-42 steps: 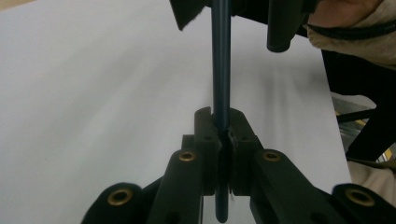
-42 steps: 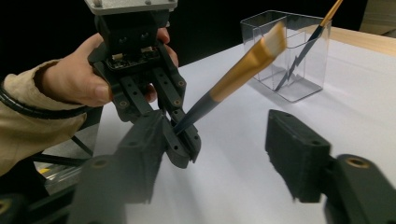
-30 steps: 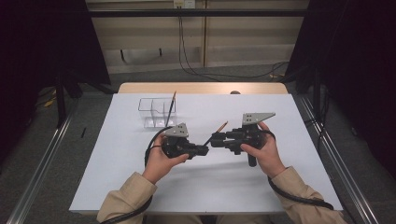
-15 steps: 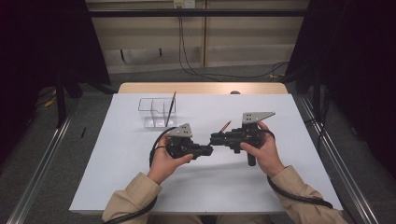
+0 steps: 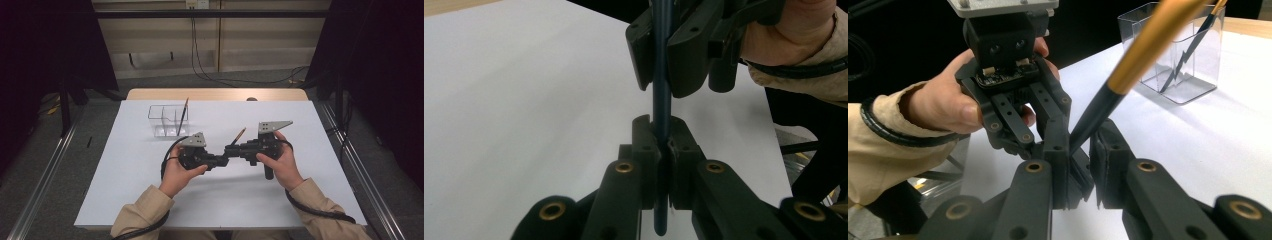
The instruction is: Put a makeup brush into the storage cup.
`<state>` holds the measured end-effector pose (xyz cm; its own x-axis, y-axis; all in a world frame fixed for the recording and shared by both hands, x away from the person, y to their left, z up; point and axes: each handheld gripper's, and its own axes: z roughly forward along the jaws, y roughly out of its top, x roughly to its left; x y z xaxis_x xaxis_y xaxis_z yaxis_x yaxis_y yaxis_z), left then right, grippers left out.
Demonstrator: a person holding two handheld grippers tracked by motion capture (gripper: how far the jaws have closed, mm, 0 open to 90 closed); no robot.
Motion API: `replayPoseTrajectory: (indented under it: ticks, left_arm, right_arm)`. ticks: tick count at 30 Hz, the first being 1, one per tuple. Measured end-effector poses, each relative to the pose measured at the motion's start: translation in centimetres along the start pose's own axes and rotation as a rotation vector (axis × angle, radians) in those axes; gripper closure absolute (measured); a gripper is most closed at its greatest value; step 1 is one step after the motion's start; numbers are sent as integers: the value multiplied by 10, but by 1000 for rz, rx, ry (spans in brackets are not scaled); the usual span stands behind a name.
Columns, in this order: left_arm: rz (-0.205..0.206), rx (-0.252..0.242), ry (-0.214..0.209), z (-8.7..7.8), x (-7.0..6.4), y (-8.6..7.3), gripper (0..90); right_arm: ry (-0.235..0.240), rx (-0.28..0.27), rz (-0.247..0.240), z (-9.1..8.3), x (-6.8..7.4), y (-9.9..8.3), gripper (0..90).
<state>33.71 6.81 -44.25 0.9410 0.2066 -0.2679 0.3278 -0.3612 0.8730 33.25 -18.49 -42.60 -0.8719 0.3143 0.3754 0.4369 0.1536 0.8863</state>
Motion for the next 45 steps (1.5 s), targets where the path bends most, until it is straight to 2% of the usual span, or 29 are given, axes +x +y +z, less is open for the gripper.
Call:
replayPoseTrajectory:
  ticks: [6, 14, 22, 29, 41, 45]
  left_arm:
    - [6, 16, 1, 7, -2, 1, 850]
    - [-27, -11, -19, 11, -1, -1, 847]
    - [-37, -27, -32, 14, -2, -2, 843]
    - [-51, -51, -50, 13, -2, -1, 803]
    - [-52, -76, -62, 14, -3, 0, 773]
    - [-50, -79, -51, 11, -1, 0, 725]
  right_arm:
    - [14, -9, 10, 2, 1, 2, 829]
    - [10, -12, 12, 2, 1, 2, 836]
    - [13, -20, 7, 3, 2, 2, 838]
    - [16, -18, 4, 2, 2, 2, 838]
    - [17, -35, 4, 2, 3, 4, 838]
    - [13, -31, -1, -2, 2, 4, 838]
